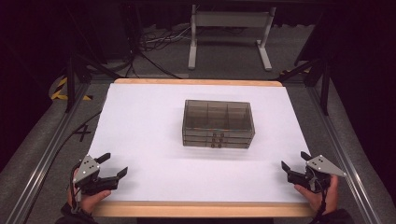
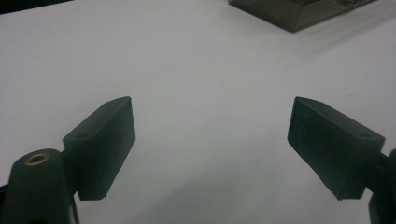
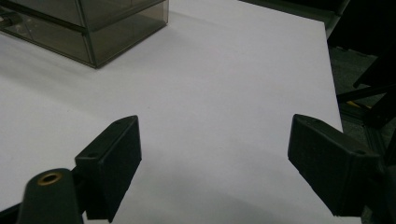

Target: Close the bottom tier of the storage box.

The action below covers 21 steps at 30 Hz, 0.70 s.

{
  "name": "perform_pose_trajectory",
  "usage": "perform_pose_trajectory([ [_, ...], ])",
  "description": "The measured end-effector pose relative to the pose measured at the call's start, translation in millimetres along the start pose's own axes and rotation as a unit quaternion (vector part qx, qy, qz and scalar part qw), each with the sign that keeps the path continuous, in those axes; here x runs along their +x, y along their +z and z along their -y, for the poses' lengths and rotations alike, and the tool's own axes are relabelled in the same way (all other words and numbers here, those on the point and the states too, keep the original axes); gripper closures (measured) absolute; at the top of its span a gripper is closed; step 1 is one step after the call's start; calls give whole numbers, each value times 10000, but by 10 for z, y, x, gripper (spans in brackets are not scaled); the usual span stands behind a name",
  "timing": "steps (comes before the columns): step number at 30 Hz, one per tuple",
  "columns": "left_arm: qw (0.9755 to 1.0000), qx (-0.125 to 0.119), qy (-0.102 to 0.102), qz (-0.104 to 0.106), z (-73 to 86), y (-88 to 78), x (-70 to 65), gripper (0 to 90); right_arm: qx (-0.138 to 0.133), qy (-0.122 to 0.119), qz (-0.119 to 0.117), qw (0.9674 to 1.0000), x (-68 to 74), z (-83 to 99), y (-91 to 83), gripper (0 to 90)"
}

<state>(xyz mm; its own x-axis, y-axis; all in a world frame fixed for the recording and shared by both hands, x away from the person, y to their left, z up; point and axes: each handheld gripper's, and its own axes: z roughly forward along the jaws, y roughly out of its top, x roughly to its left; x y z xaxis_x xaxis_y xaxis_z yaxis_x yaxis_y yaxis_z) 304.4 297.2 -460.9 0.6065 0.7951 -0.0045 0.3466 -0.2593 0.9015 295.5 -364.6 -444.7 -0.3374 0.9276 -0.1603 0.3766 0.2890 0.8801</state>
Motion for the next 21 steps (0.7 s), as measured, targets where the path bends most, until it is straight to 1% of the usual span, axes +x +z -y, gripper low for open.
perform_pose_trajectory([
  [4, 10000, 1, -4, 15, 0, -1, 3, 156, 35, -43, 0, 10000, 10, -2, 5, 183],
  [10, 10000, 15, -14, 26, -2, 3, 7, 156, 52, -29, 3, 10000, 10, -4, 6, 183],
  [13, 10000, 22, -12, 31, -3, 6, 7, 156, 72, -81, 18, 9999, 19, -7, 10, 183],
  [21, 9999, 72, -58, 50, -7, 16, 12, 154, 139, -121, -27, 9998, 22, -17, 22, 177],
])
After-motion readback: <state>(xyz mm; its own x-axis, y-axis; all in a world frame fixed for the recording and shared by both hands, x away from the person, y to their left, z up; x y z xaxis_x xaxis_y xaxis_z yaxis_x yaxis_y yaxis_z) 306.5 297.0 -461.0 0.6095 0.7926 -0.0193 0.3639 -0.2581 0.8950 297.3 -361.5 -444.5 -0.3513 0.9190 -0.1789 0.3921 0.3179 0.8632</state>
